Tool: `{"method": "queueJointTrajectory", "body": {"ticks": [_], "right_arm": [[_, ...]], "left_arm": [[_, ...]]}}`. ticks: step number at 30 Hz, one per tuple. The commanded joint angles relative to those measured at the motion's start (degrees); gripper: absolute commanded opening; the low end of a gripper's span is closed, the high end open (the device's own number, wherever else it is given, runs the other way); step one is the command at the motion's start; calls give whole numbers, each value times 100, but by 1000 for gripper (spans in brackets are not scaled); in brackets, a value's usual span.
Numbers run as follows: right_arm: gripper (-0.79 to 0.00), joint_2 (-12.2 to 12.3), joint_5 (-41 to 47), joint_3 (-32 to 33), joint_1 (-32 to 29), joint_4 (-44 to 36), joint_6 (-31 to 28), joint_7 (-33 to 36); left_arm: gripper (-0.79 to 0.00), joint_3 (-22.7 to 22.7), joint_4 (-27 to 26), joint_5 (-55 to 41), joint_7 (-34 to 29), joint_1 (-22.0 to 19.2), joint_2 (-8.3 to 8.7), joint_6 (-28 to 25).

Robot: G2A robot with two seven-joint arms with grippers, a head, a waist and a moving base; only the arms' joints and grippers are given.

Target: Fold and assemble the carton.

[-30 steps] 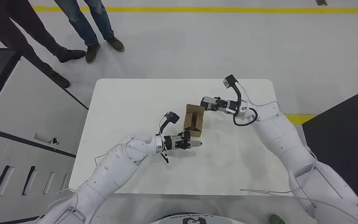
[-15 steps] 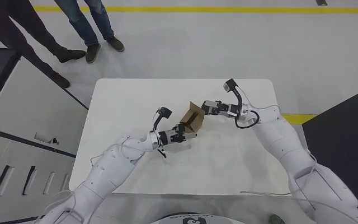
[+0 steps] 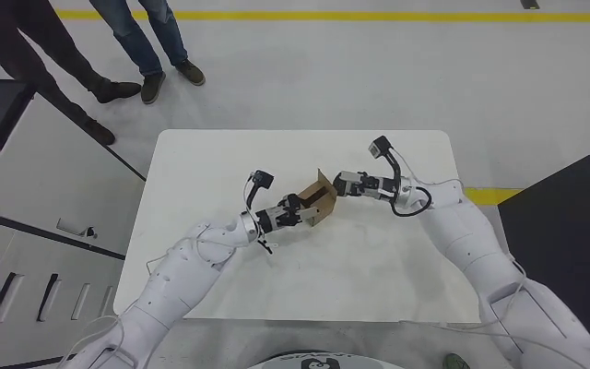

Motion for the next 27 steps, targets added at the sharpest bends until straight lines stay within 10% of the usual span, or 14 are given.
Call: {"method": "queueJointTrajectory", "body": {"ticks": [1, 27], "right_arm": [[0, 4, -5, 12, -18, -25, 36, 36], [0, 100, -219, 285, -122, -466, 197, 197]], "left_arm": [[0, -21, 6, 10, 95, 3, -6, -20], [0, -52, 185, -148, -162, -36, -40, 49]]}}
